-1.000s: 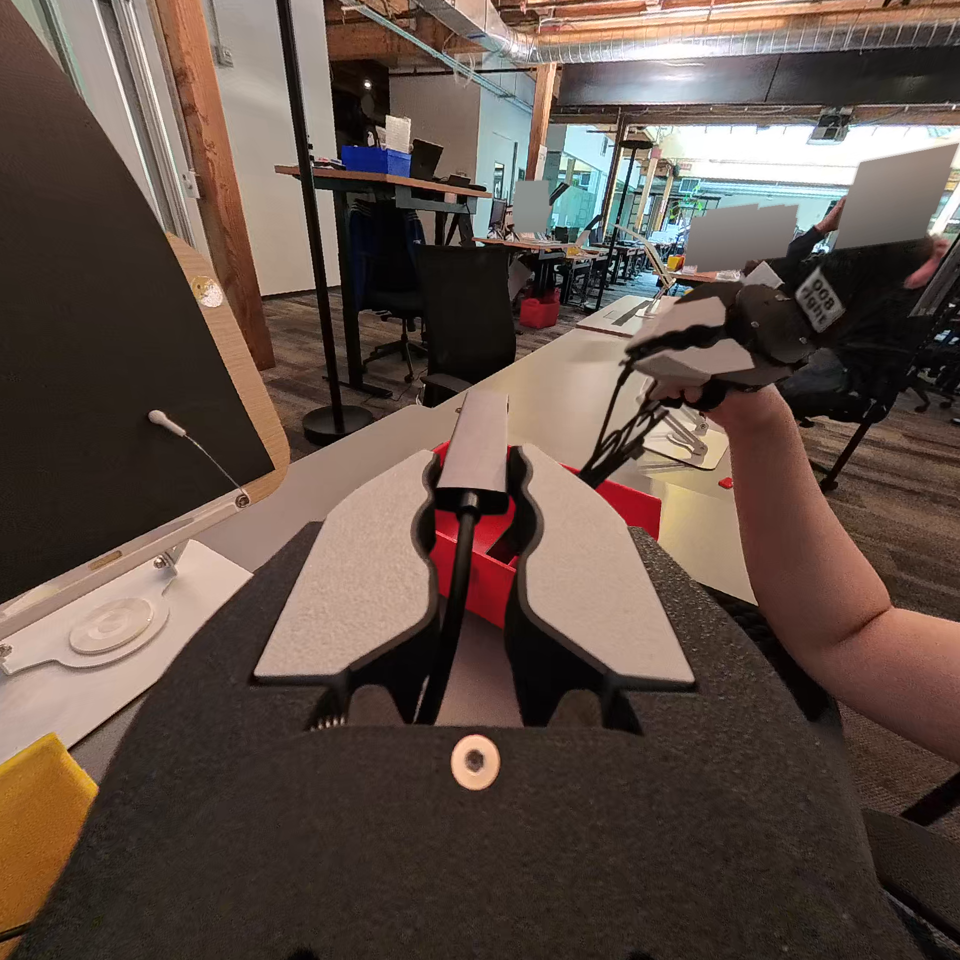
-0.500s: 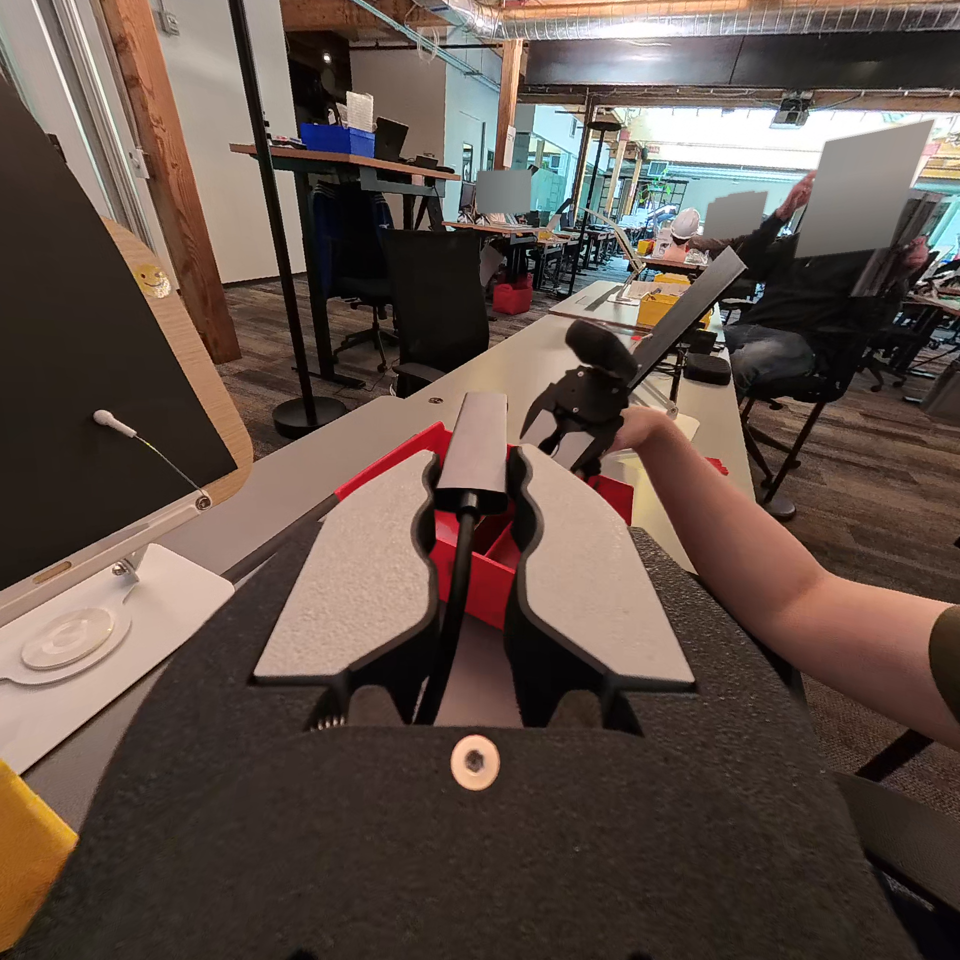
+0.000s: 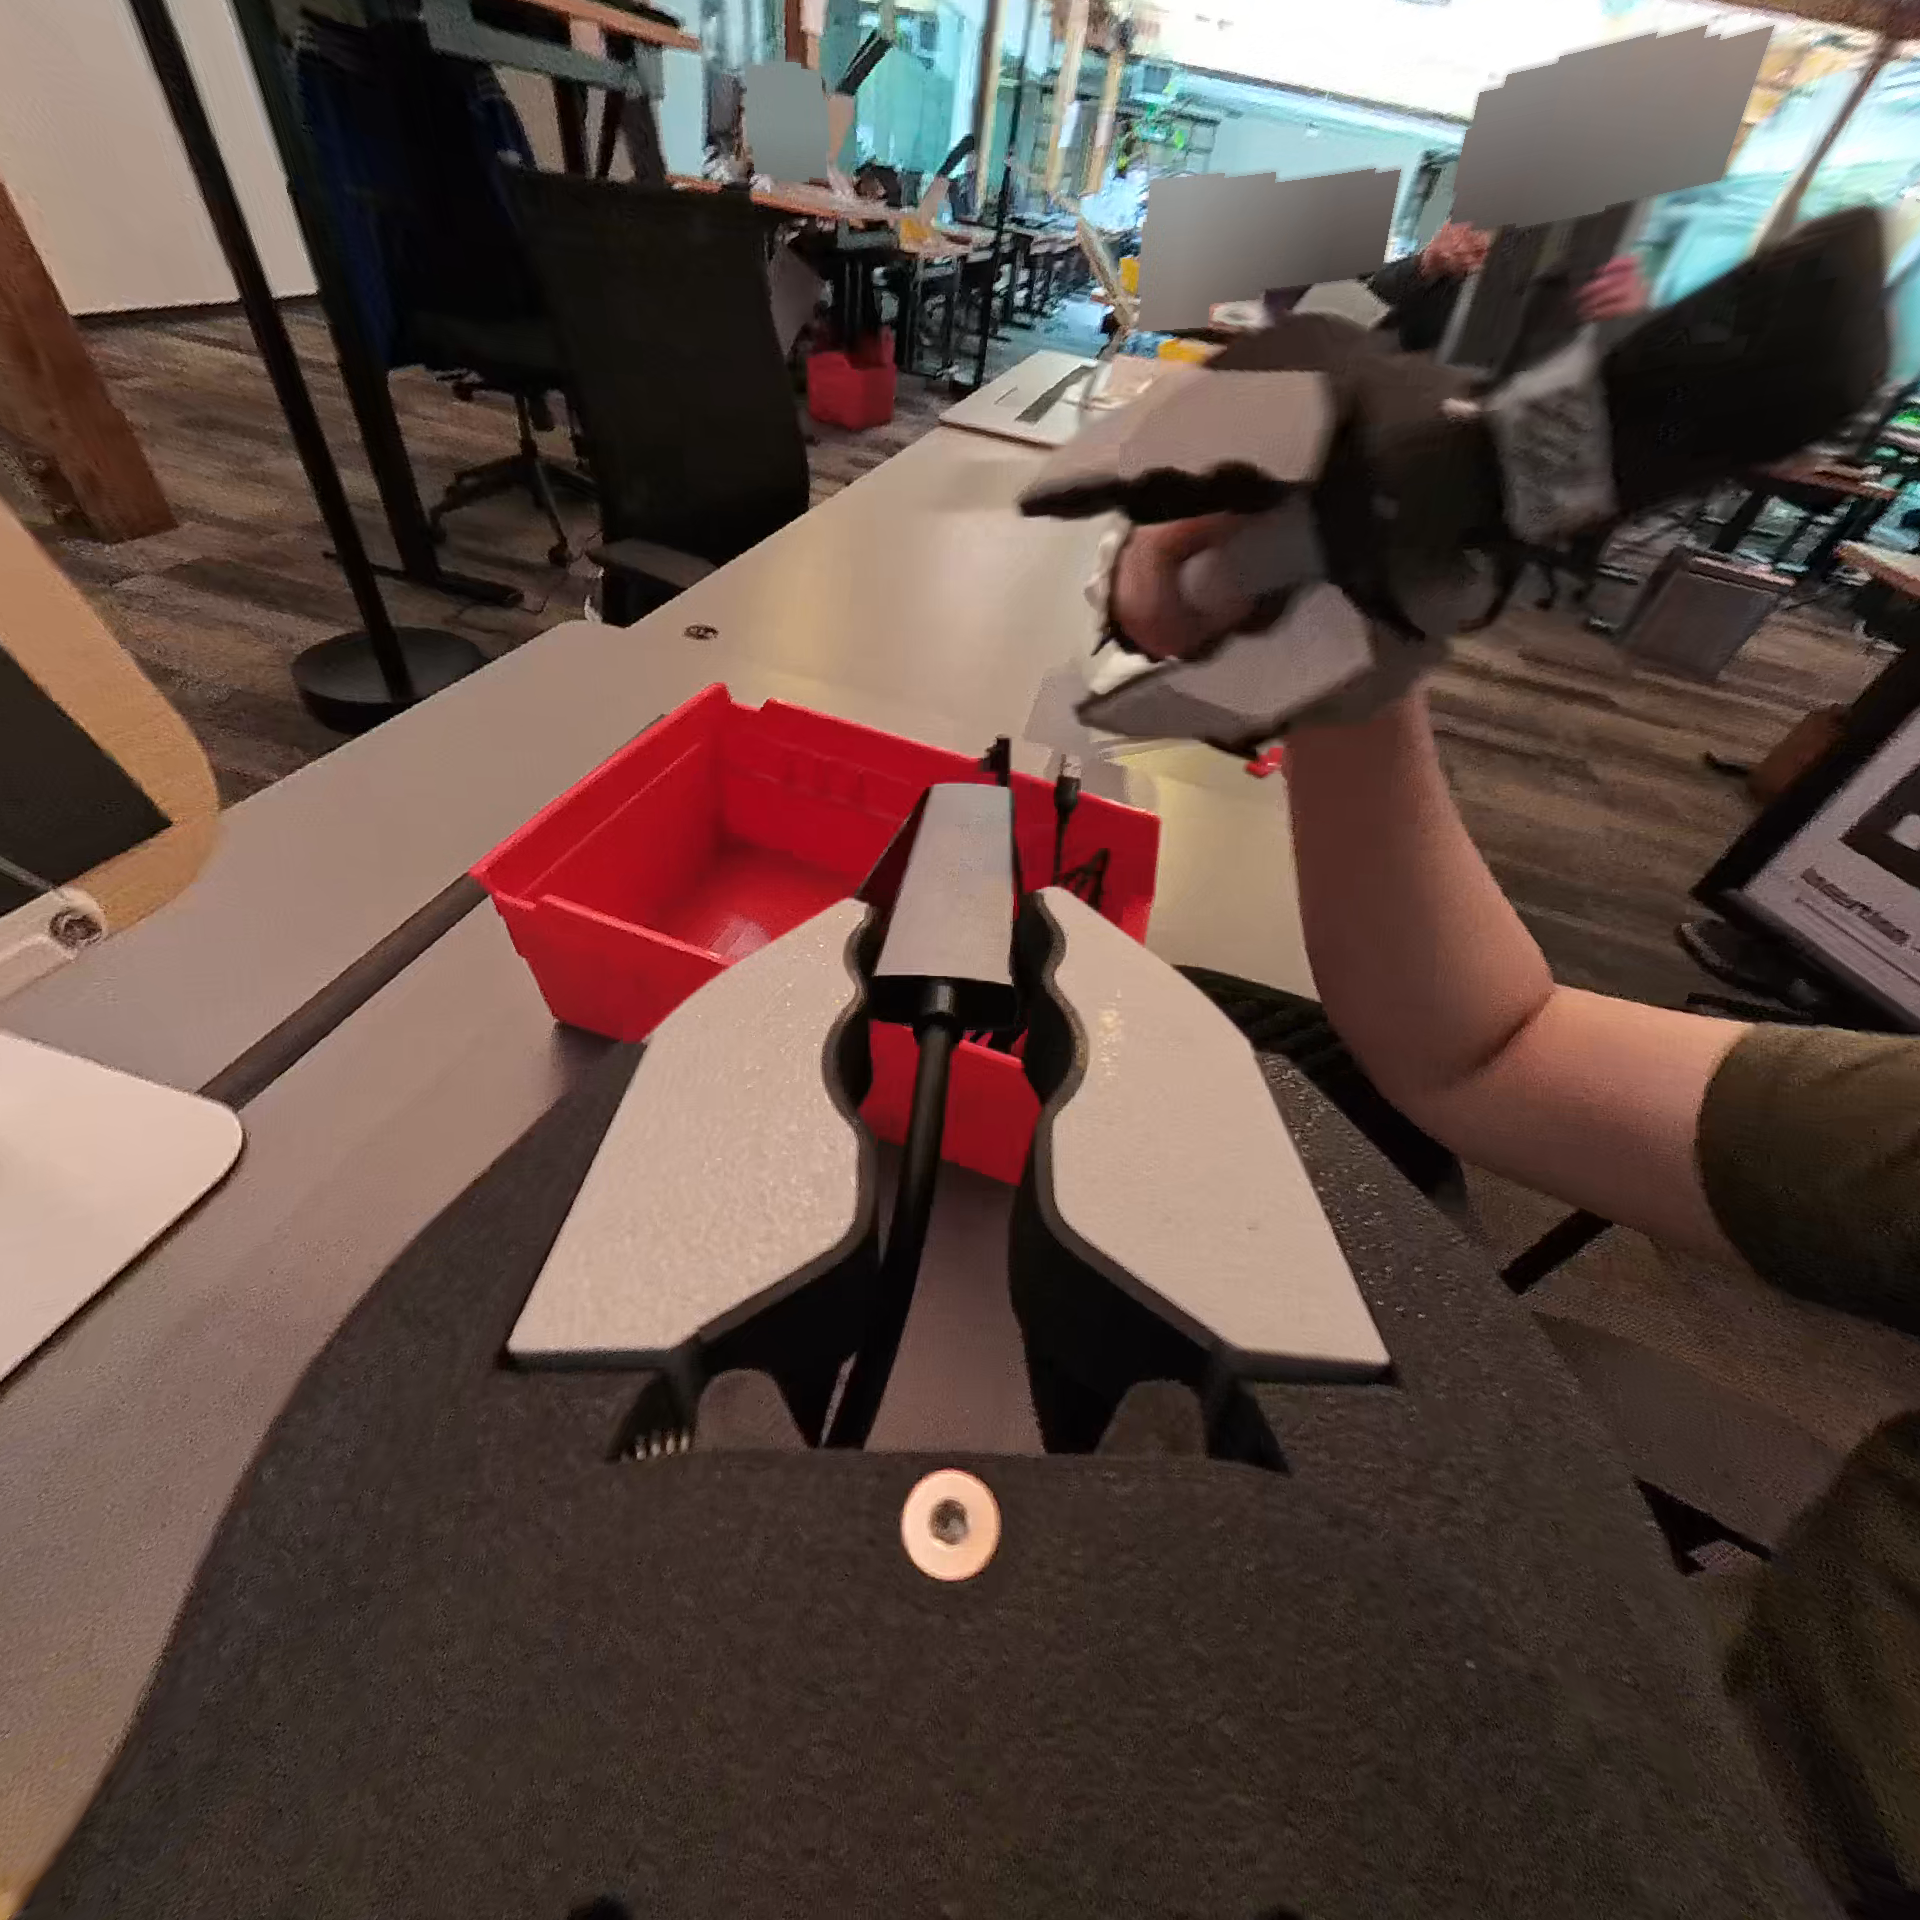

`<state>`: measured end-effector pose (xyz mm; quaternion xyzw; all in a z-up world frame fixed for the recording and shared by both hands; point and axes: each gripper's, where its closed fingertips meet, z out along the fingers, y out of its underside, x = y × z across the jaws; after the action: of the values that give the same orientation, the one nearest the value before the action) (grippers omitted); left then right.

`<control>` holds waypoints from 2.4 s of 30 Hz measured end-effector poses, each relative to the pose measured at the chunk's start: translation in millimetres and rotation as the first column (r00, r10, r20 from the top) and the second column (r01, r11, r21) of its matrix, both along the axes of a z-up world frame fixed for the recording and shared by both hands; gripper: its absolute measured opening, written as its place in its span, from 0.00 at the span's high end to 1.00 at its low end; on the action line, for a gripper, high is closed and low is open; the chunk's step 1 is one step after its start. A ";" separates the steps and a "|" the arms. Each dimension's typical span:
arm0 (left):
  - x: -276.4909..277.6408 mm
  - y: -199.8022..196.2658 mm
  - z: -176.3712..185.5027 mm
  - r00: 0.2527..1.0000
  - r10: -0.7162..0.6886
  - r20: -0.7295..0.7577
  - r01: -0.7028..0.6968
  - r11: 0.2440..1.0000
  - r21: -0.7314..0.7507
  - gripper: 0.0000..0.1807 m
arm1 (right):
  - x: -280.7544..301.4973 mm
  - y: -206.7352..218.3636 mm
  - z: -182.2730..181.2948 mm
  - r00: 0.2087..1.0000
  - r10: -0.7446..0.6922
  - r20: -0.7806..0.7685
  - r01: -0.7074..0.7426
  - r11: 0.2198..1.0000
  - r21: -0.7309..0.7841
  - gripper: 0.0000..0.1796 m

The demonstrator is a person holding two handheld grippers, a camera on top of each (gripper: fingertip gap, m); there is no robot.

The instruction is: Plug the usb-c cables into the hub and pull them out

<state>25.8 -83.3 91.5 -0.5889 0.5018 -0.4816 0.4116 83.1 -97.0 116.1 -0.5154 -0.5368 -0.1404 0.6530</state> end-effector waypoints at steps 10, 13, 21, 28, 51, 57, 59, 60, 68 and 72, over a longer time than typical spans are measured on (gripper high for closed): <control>1.2 -0.4 17.1 0.989 -0.020 0.144 0.042 0.987 -0.157 0.76 | -7.3 31.0 -14.5 0.944 -0.265 0.199 0.231 0.956 0.179 0.94; -20.8 16.1 38.0 0.969 0.081 0.235 -0.048 0.988 -0.144 0.63 | 46.4 35.1 13.8 0.926 -0.376 0.034 0.362 0.911 0.197 0.94; -41.8 34.8 33.9 0.970 0.134 0.203 -0.120 0.990 -0.078 0.70 | 170.5 40.2 -25.6 0.840 -0.536 0.087 0.542 0.838 -0.062 0.94; -50.3 99.5 -30.1 0.827 0.543 -0.144 -0.511 0.834 0.208 0.76 | 178.4 73.4 -135.2 0.804 -0.491 0.335 0.593 0.696 -0.404 0.94; -84.8 136.3 -35.5 0.609 0.780 -0.148 -0.689 0.612 0.388 0.74 | 159.0 65.9 -98.9 0.871 -0.490 -0.041 0.389 0.738 -0.551 0.85; -141.3 134.0 -16.9 0.608 0.776 -0.170 -0.724 0.629 0.283 0.74 | 128.7 48.0 -22.2 0.872 -0.366 -0.325 0.237 0.896 -0.374 0.85; -173.7 132.1 -13.3 0.585 0.790 -0.183 -0.753 0.613 0.240 0.74 | 120.6 41.8 -6.1 0.873 -0.335 -0.354 0.226 0.922 -0.316 0.85; -188.2 130.9 -12.5 0.573 0.798 -0.187 -0.767 0.602 0.220 0.73 | 115.9 38.7 -1.2 0.879 -0.317 -0.357 0.216 0.931 -0.295 0.85; -238.9 182.4 -46.3 0.545 0.746 -0.384 -0.601 0.666 0.442 0.77 | 99.4 29.1 0.0 0.925 -0.255 -0.283 0.182 0.948 -0.260 0.85; -252.7 217.8 -101.2 0.518 0.642 -0.565 -0.427 0.767 0.479 0.73 | 99.1 30.0 -2.9 0.932 -0.250 -0.263 0.181 0.949 -0.260 0.85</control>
<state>-226.9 134.6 -9.6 -0.7872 0.4726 0.0084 0.3961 182.1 -67.1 113.1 -0.6590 -0.3867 -0.0704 0.6412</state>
